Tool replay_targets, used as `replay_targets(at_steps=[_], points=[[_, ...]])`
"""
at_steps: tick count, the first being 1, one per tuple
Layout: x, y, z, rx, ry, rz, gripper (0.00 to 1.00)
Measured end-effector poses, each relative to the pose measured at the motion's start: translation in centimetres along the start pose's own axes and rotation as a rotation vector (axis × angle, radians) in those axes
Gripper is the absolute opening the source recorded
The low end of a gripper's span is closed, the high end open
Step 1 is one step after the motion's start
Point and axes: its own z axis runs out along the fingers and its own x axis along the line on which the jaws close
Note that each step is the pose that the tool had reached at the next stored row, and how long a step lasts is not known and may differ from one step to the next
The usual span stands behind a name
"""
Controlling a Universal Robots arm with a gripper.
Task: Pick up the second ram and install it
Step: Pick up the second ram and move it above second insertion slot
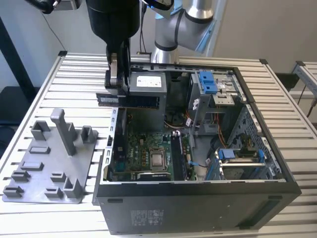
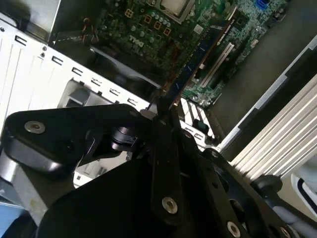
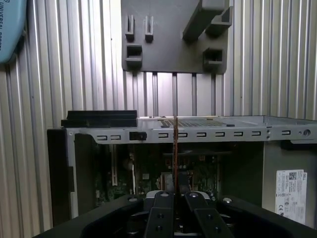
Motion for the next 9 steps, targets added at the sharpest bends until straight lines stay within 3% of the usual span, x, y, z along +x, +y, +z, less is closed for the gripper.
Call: replay_targets(at_steps=[9], points=[[-0.11,-2.85,0.04,-0.0007,0.0001,0.000,0.14]])
